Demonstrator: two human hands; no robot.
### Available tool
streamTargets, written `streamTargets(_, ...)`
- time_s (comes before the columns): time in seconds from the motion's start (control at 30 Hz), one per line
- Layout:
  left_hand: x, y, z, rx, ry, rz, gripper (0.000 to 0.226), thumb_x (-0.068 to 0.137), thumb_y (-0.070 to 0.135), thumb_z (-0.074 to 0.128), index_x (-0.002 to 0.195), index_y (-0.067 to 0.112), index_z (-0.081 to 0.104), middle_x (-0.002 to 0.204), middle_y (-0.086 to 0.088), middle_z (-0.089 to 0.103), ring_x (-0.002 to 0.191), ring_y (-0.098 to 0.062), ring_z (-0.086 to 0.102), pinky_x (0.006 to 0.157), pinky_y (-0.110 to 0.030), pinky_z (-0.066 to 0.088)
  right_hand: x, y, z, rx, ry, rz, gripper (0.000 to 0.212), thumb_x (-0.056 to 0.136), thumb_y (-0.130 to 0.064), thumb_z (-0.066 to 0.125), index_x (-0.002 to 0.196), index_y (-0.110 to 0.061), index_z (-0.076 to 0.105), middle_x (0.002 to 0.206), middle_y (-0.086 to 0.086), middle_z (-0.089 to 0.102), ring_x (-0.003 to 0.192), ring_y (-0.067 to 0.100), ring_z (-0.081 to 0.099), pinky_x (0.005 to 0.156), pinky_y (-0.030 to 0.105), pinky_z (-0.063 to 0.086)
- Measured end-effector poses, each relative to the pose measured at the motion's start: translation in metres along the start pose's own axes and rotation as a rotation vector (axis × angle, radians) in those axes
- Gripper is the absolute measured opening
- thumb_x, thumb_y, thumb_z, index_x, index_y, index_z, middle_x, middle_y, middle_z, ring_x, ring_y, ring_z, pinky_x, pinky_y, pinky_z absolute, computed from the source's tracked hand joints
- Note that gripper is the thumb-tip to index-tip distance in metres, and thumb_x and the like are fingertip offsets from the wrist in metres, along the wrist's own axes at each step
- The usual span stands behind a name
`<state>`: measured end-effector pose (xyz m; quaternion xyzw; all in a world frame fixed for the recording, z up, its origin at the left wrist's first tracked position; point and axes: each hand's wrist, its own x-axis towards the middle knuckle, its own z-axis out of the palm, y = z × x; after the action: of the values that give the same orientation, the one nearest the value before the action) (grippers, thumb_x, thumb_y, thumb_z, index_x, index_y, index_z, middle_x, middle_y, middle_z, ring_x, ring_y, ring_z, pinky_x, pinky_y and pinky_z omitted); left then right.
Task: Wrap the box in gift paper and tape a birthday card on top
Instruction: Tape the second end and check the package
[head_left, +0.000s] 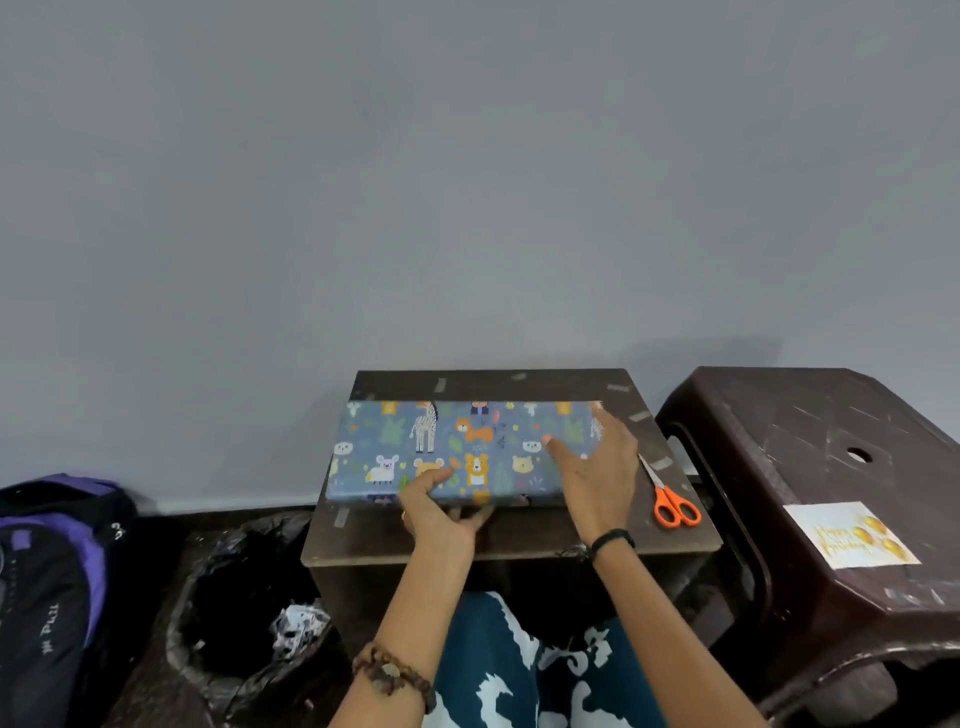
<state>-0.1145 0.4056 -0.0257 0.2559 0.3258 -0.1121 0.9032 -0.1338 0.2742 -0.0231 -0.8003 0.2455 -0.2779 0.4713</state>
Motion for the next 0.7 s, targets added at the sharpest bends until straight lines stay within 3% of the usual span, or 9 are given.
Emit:
streamTargets(0.1,-0.003,-0.001,-0.011,0.112,0.085,-0.021,0.022,0.071,0.002,0.059,0.089,0.013,0.055,0.121,-0.014,0.049,0.110,-0.035,0.049,0.074,-0.054,0.048,-0.013,0.015,-0.004,-0.116,-0.047,0.179,0.073,0.074,-0.043,0.073,0.133,-0.017,0.039,0.138,0.008,0.040,0.127,0.027,0.034,0.102,0.046,0.035)
streamTargets(0.23,-0.009,-0.007,-0.014,0.189,0.109,-0.030,0.056,0.075,0.005,0.066,0.126,0.011,0.042,0.119,-0.014,0.048,0.105,-0.031,0.050,0.072,-0.056,0.050,-0.023,0.025,-0.013,-0.279,-0.011,0.062,0.067,0.077,-0.044,0.069,0.132,-0.017,0.042,0.137,0.008,0.040,0.124,0.029,0.034,0.098,0.042,0.035)
streamTargets(0.3,-0.013,-0.012,-0.013,0.193,0.109,-0.044,0.055,0.080,0.006,0.066,0.126,0.011,0.036,0.120,-0.014,0.047,0.108,-0.031,0.049,0.084,-0.060,0.048,-0.022,0.025,-0.015,-0.427,-0.025,-0.003,0.063,0.080,-0.047,0.064,0.131,-0.017,0.044,0.138,0.009,0.040,0.126,0.028,0.034,0.101,0.044,0.031)
streamTargets(0.4,-0.012,-0.018,-0.013,0.185,0.096,-0.052,0.061,0.085,0.006,0.064,0.135,0.012,0.030,0.127,-0.013,0.046,0.118,-0.035,0.049,0.090,-0.060,0.045,-0.028,0.021,-0.010,-0.706,-0.052,-0.214,0.057,0.087,-0.059,0.043,0.127,-0.020,0.050,0.143,0.009,0.040,0.136,0.026,0.029,0.109,0.058,0.008)
streamTargets(0.47,-0.012,-0.023,-0.010,0.177,0.093,-0.066,0.062,0.086,0.007,0.064,0.137,0.011,0.030,0.132,-0.011,0.044,0.120,-0.033,0.049,0.085,-0.053,0.050,-0.037,0.020,-0.005,-0.730,-0.210,-0.397,0.071,0.086,-0.067,0.017,0.131,-0.022,0.048,0.147,0.008,0.034,0.141,0.023,0.021,0.111,0.054,-0.006)
streamTargets(0.53,-0.015,-0.029,-0.006,0.154,0.094,-0.111,0.058,0.086,0.011,0.065,0.136,0.009,0.036,0.126,-0.012,0.051,0.116,-0.023,0.054,0.069,-0.035,0.053,-0.042,0.025,0.000,-0.706,-0.430,-0.529,0.086,0.081,-0.072,-0.004,0.138,-0.024,0.040,0.152,0.003,0.027,0.144,0.019,0.014,0.112,0.044,-0.013)
streamTargets(0.57,-0.017,-0.030,-0.005,0.157,0.095,-0.137,0.053,0.087,0.015,0.064,0.133,0.008,0.040,0.114,-0.010,0.056,0.106,-0.016,0.058,0.063,-0.028,0.051,-0.042,0.030,0.002,-0.713,-0.484,-0.581,0.089,0.080,-0.070,-0.010,0.138,-0.024,0.039,0.151,0.002,0.030,0.143,0.019,0.018,0.112,0.042,-0.012)
streamTargets(0.63,-0.023,-0.026,-0.006,0.232,0.050,-0.214,0.044,0.092,0.029,0.057,0.126,0.004,0.047,0.095,-0.010,0.057,0.080,-0.014,0.059,0.057,-0.027,0.051,-0.041,0.036,0.005,-0.768,-0.499,-0.607,0.081,0.088,-0.065,-0.005,0.134,-0.023,0.047,0.143,0.003,0.044,0.135,0.022,0.037,0.111,0.044,-0.001)
streamTargets(0.7,-0.030,-0.017,-0.011,0.448,-0.082,-0.347,0.055,0.094,0.047,0.044,0.122,-0.001,0.049,0.111,-0.019,0.059,0.097,-0.027,0.062,0.073,-0.037,0.052,-0.037,0.041,0.005,-0.744,-0.505,-0.567,0.074,0.091,-0.063,0.000,0.133,-0.024,0.047,0.142,0.002,0.046,0.133,0.021,0.041,0.110,0.045,0.003)
